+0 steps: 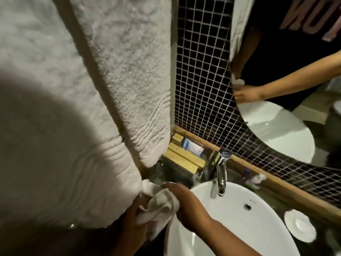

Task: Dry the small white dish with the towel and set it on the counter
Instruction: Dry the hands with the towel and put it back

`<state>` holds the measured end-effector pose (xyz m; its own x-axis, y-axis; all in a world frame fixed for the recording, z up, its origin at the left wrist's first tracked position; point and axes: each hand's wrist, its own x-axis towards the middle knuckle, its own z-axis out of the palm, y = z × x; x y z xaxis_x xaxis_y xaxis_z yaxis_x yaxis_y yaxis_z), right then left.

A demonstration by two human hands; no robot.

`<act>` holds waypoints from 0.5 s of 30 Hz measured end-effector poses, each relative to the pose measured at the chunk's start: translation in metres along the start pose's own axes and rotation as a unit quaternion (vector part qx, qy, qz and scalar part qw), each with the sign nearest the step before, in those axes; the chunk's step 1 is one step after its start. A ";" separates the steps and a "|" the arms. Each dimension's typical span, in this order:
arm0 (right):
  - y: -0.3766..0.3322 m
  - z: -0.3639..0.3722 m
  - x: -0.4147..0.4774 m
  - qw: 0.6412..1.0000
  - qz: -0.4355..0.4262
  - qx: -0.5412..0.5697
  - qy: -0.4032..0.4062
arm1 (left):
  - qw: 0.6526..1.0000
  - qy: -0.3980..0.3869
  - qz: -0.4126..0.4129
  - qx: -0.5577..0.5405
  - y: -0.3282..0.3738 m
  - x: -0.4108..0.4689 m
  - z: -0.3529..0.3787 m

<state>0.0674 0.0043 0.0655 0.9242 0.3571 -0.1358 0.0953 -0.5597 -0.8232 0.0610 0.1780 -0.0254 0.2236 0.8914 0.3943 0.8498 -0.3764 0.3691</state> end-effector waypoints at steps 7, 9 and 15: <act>-0.052 -0.049 -0.006 0.978 0.010 0.160 0.131 | 0.737 -0.516 0.161 -0.405 0.035 0.057 -0.157; -0.067 -0.062 -0.008 0.972 -0.001 0.183 0.147 | 0.699 -0.500 0.277 -0.429 0.044 0.068 -0.167; -0.103 -0.095 -0.025 0.965 -0.051 0.170 0.191 | 0.616 -0.532 0.346 -0.466 0.046 0.083 -0.176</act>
<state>0.0693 -0.0181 0.2066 0.9916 0.0590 0.1150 0.1258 -0.2354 -0.9637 0.0352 0.1904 0.1726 0.9866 -0.0899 0.1359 -0.1569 -0.2991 0.9412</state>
